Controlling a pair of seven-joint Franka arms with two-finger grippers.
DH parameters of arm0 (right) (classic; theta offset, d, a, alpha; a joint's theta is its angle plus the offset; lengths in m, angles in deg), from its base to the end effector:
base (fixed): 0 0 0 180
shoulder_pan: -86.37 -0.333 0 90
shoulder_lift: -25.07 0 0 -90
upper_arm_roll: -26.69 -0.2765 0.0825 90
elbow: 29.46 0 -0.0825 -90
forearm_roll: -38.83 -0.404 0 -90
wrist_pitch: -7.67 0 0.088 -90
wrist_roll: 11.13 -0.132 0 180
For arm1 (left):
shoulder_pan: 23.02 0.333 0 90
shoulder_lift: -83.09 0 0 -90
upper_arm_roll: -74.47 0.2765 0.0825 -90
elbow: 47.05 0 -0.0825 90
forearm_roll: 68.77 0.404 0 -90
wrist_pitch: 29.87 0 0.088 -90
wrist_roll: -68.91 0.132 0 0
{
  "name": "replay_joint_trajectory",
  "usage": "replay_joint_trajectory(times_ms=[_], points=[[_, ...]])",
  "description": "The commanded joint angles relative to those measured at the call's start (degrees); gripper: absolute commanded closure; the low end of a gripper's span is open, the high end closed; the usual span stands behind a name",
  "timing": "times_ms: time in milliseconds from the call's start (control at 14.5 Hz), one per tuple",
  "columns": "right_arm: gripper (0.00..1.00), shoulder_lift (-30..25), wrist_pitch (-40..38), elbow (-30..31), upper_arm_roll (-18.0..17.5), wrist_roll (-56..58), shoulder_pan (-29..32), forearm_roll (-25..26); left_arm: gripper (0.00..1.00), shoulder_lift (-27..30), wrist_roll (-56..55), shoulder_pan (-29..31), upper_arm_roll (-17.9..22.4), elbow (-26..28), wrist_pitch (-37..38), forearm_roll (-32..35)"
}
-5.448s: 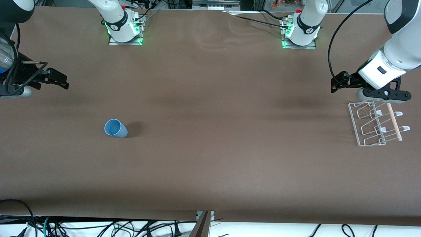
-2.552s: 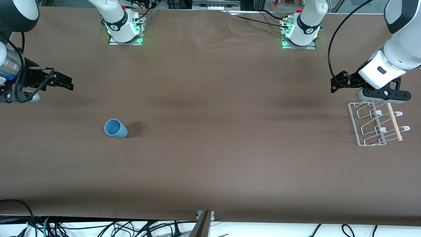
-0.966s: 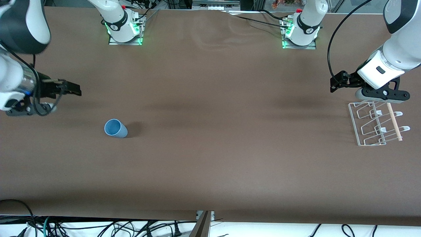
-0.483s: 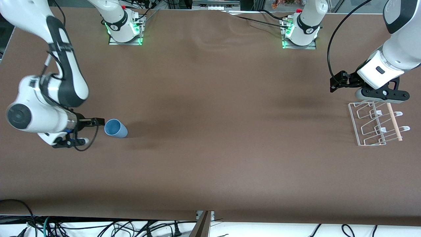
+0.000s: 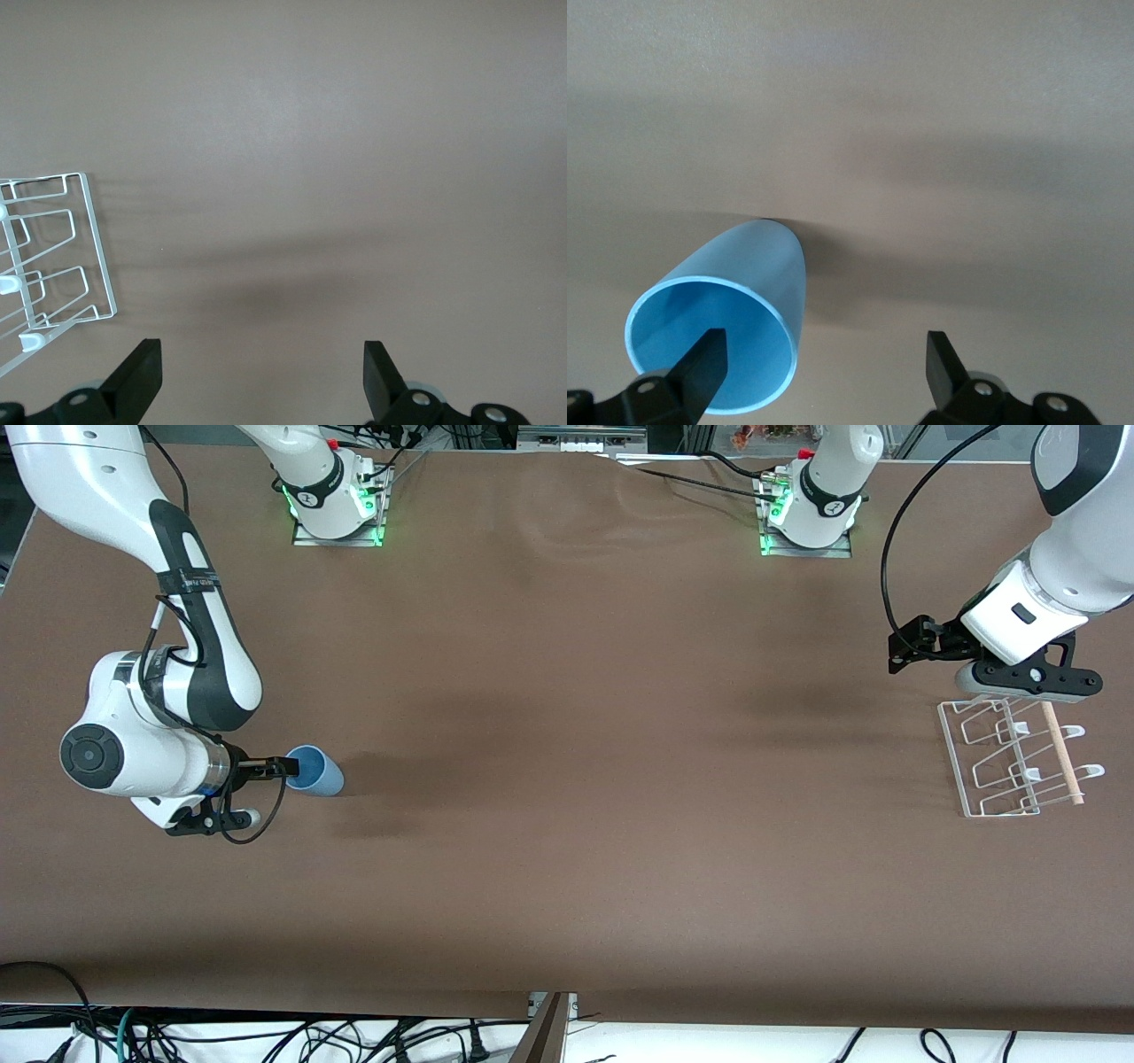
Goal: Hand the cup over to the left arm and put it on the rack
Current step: 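Move the right gripper down to the light blue cup, then close the right gripper on the blue cup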
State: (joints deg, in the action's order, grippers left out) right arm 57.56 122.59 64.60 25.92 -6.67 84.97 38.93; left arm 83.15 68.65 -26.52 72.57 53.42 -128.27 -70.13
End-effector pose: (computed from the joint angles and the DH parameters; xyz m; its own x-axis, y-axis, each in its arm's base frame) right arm 0.6509 0.0241 0.2006 0.9729 0.1148 -0.2005 0.1128 -0.9934 -0.0215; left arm 0.5750 -0.0572 0.4828 0.9957 -0.0861 -0.0352 -0.0853 -0.9961 0.0231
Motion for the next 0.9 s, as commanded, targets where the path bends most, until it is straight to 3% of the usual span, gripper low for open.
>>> replay_joint_trajectory(times_ms=[0, 69, 138, 276, 414, 483, 828], points=[[0.01, 3.53, 2.49, -0.72, -0.02, -2.78, -2.46, 0.6, 0.0, -0.16, -0.18, -0.19, -0.13, -0.54, 0.67, 0.93], [0.04, 4.15, 3.11, -0.72, -0.02, -5.23, -2.81, 0.77, 0.0, -0.16, -0.18, -0.19, -0.13, -0.54, 0.67, 0.93], [0.16, 4.59, 3.12, -0.81, -0.02, -6.22, -3.16, 1.12, 0.0, -0.16, -0.18, -0.19, -0.13, -0.54, 0.67, 0.93], [0.48, 4.51, 3.03, -0.81, -0.02, -6.93, -3.52, 1.12, 0.0, -0.16, -0.18, -0.19, -0.13, -0.54, 0.67, 0.93], [0.88, 4.51, 2.77, -0.9, -0.02, -6.93, -3.26, 0.77, 0.0, -0.16, -0.09, -0.19, -0.13, -0.54, 0.67, 0.93], [1.0, 4.42, 2.68, -0.98, -0.02, -6.93, -3.17, 0.6, 0.0, -0.16, -0.09, -0.19, -0.13, -0.45, 0.67, 0.93], [1.0, 3.98, 1.63, -2.39, 0.07, -6.49, -2.99, 0.51, 0.0, -0.33, -0.18, -0.54, -0.3, -0.45, 3.55, -8.1]])
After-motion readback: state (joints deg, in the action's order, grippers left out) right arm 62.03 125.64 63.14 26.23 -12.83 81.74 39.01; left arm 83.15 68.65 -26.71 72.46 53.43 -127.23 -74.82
